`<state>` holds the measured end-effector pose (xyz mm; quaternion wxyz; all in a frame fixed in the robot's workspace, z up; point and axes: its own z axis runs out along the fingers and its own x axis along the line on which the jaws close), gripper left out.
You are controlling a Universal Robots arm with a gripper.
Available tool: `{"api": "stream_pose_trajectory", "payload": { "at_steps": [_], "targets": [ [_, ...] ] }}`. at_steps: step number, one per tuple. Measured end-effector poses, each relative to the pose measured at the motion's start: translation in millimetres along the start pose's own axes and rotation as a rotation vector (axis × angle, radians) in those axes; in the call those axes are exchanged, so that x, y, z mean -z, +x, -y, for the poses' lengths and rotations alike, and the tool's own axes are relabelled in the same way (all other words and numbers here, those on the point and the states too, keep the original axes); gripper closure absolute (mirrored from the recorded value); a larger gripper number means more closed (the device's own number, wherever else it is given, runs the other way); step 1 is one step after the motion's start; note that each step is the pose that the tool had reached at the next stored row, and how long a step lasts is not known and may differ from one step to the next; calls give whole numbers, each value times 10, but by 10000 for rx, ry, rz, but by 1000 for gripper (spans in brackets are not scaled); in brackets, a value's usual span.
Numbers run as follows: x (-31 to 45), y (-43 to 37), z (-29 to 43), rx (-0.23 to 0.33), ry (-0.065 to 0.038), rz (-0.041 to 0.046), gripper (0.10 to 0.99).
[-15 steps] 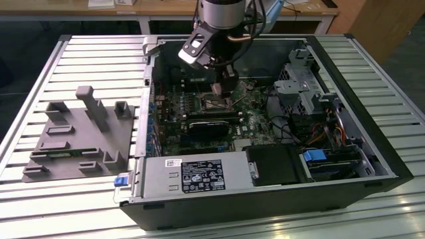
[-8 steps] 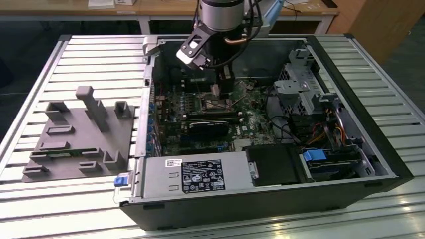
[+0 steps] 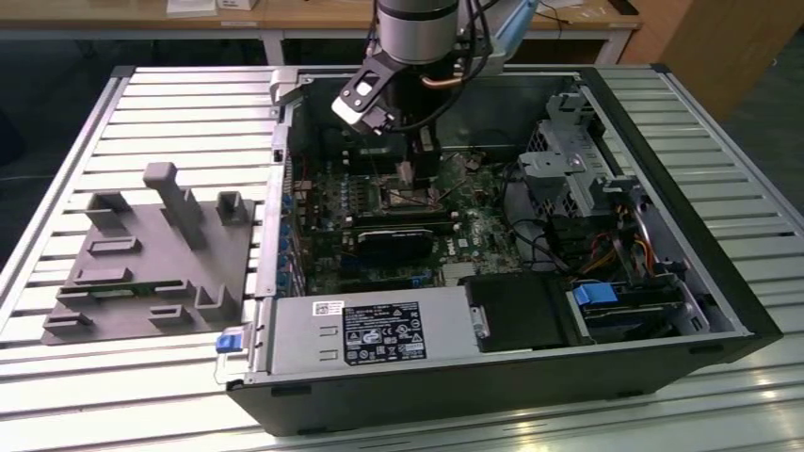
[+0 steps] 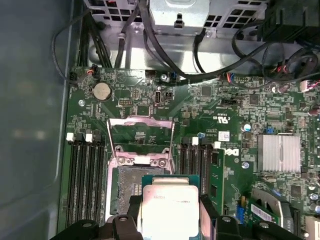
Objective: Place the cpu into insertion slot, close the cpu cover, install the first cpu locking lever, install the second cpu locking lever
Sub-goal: 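Place the cpu into insertion slot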
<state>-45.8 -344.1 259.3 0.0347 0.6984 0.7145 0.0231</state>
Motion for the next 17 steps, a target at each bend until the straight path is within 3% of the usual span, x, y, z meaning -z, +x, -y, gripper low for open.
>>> {"api": "stream_pose_trajectory", "payload": {
  "at_steps": [17],
  "targets": [
    [-203,117,20,8,28,-2,545]
  ]
}}
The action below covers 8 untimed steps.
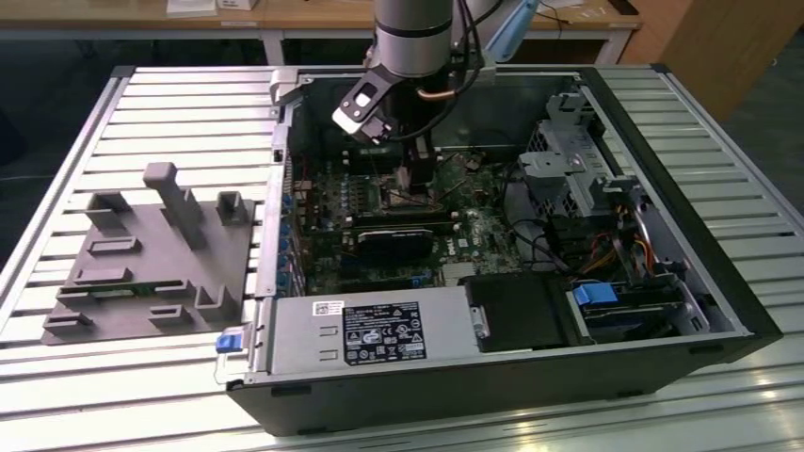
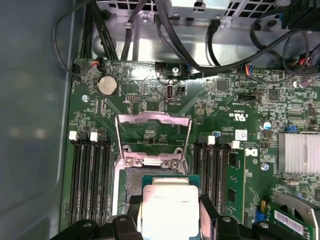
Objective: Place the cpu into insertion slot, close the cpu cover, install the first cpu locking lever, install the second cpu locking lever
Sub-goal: 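Place the cpu into insertion slot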
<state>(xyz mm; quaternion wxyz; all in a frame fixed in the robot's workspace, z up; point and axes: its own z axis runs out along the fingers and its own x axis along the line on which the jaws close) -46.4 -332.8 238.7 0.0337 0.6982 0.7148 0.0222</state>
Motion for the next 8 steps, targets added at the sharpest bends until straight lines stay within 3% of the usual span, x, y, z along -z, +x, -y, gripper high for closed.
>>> {"api": "stream_pose_trajectory", "payload": {
  "at_steps": [8],
  "targets": [
    [-67,23,8,1,0,-1,545]
  ]
}}
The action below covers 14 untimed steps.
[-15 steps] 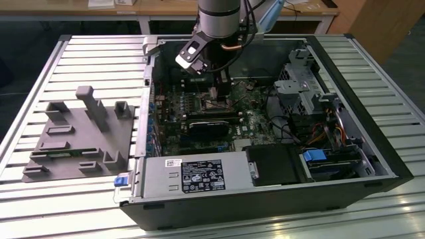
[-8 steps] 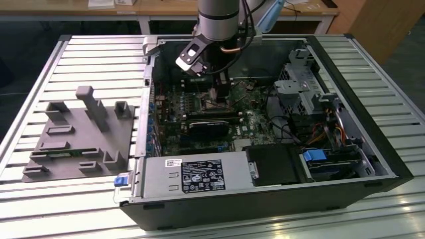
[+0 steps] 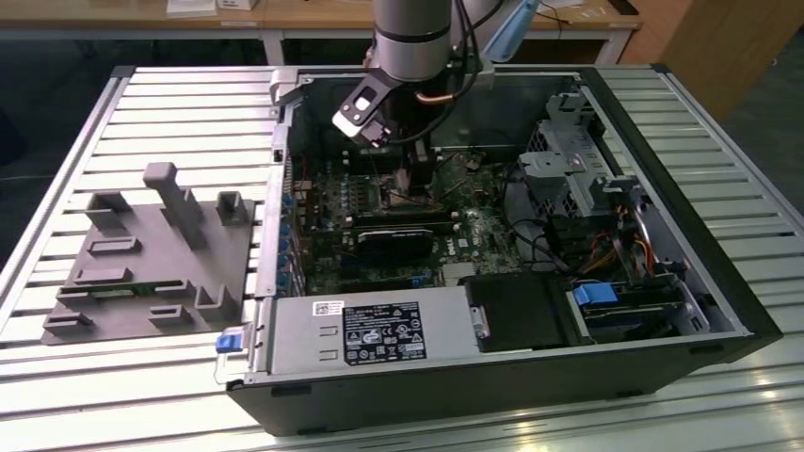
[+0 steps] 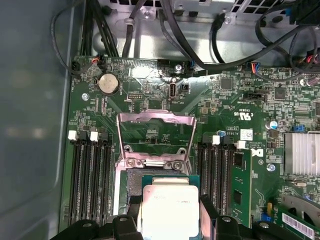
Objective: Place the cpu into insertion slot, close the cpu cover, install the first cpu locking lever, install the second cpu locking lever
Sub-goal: 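Place the cpu into insertion slot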
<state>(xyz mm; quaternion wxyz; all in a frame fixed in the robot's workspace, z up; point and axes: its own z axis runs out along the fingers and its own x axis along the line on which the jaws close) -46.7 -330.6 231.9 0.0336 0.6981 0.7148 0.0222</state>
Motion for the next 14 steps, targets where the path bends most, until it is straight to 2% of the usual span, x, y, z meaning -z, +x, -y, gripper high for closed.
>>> {"api": "stream_pose_trajectory", "payload": {
  "at_steps": [14],
  "targets": [
    [-53,6,12,-4,1,-10,545]
  ]
}}
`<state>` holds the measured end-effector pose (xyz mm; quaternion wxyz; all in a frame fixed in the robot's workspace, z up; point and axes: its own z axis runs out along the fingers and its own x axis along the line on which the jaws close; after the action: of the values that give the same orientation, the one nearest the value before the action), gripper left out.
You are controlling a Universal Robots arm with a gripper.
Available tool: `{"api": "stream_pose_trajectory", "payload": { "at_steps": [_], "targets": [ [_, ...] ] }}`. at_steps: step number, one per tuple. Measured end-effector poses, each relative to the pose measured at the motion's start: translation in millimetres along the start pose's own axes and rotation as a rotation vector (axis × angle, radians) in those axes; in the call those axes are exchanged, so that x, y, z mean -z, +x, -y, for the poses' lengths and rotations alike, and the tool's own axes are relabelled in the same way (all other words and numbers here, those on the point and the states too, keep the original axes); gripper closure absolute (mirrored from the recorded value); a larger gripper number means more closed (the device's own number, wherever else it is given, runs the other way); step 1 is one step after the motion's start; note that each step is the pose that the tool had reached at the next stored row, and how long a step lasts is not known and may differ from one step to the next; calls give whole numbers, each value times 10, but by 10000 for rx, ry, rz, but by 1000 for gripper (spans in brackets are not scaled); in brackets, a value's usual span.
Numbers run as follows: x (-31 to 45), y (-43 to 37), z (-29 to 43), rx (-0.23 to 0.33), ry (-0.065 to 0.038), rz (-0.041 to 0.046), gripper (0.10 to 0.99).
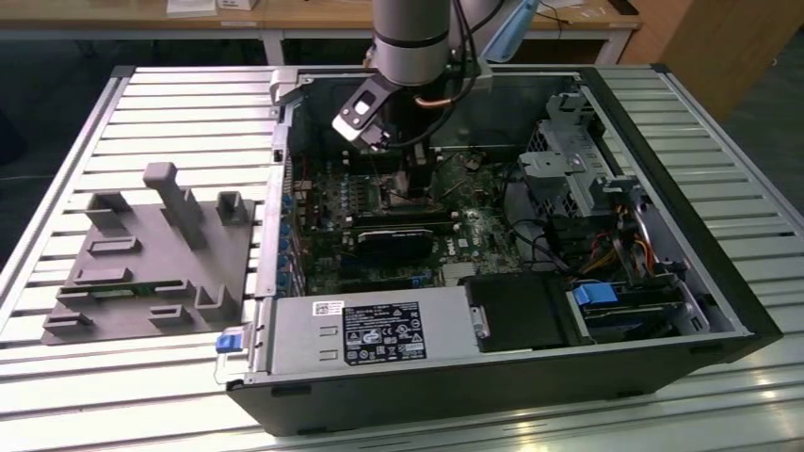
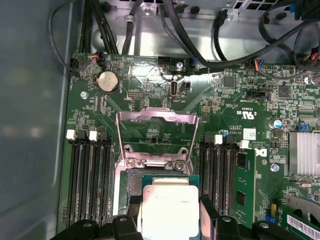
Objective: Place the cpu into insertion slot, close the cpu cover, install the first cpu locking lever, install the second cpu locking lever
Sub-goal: 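Place the cpu into insertion slot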
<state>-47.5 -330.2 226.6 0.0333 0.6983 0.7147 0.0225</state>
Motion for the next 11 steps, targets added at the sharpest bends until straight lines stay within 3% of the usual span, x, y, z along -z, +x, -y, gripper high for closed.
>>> {"api": "stream_pose_trajectory", "payload": {
  "at_steps": [11],
  "targets": [
    [-60,18,22,2,1,-2,545]
  ]
}}
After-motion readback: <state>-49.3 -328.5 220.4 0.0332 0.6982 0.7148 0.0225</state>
